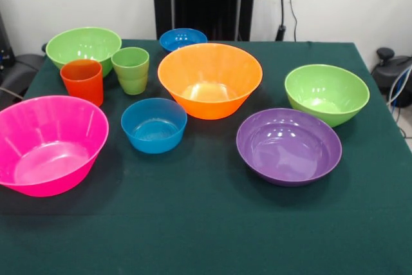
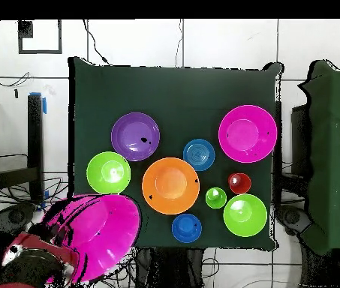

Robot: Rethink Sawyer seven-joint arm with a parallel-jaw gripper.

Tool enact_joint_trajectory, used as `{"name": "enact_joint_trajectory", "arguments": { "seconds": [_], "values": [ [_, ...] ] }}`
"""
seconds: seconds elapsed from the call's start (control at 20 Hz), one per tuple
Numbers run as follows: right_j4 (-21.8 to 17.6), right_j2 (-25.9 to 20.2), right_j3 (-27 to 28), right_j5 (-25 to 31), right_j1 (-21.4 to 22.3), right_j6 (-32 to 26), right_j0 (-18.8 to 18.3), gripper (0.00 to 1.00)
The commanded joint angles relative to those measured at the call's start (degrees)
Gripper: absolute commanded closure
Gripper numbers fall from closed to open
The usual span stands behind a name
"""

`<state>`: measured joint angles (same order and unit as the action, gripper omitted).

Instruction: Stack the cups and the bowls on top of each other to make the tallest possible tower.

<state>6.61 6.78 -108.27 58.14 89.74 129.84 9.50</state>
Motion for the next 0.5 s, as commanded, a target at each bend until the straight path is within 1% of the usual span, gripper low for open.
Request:
{"name": "enact_joint_trajectory", "arguments": {
  "seconds": [0.05, 0.2, 0.45, 0.5],
  "values": [
    [4.61, -3.62, 3.06, 27.85, -7.09, 7.38, -3.67, 1.0],
    [3.1, -4.51, 2.78, 24.88, -9.29, 5.71, -3.8, 1.0],
    [-0.46, -7.32, 4.14, 17.04, -17.14, 0.13, -5.07, 1.0],
    [-0.89, -7.61, 4.32, 16.05, -17.97, -0.4, -5.14, 1.0]
  ]
}}
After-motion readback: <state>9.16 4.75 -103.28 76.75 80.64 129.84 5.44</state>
